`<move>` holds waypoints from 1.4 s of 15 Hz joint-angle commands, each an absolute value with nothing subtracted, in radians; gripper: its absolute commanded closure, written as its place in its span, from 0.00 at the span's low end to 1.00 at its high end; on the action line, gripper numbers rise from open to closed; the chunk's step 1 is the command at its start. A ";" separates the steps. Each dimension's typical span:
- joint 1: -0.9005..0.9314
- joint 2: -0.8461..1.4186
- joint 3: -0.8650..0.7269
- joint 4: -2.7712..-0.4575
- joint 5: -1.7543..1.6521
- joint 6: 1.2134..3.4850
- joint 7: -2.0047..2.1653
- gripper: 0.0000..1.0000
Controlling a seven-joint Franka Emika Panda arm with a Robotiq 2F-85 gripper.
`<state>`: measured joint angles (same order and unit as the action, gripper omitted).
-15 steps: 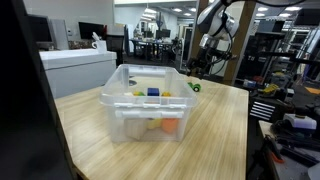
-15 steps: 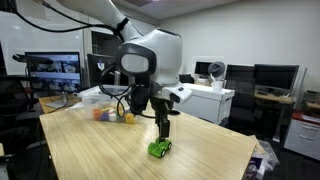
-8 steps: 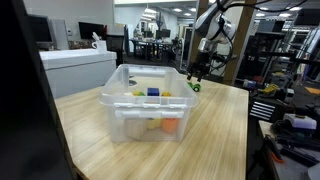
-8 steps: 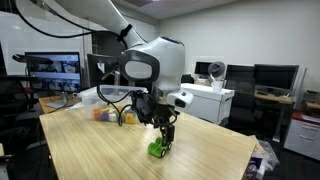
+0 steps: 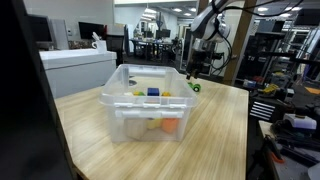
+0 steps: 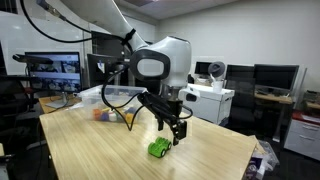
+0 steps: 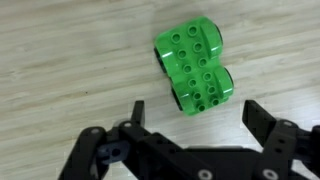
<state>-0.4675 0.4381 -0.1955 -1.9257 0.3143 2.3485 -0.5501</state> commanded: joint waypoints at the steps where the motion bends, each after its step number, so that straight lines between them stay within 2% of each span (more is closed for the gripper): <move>1: -0.490 0.450 -0.173 -1.919 0.253 2.329 -0.646 0.00; 16: -0.488 0.493 -0.159 -1.984 0.158 2.369 -0.819 0.01; 17: -0.488 0.491 -0.158 -1.985 0.159 2.377 -0.824 0.26; 19: -0.488 0.490 -0.159 -1.985 0.157 2.384 -0.829 0.30; 21: -0.489 0.486 -0.162 -1.984 0.157 2.392 -0.827 0.44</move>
<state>-0.4726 0.4949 -0.1758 -1.9645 0.1673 2.3646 -0.7990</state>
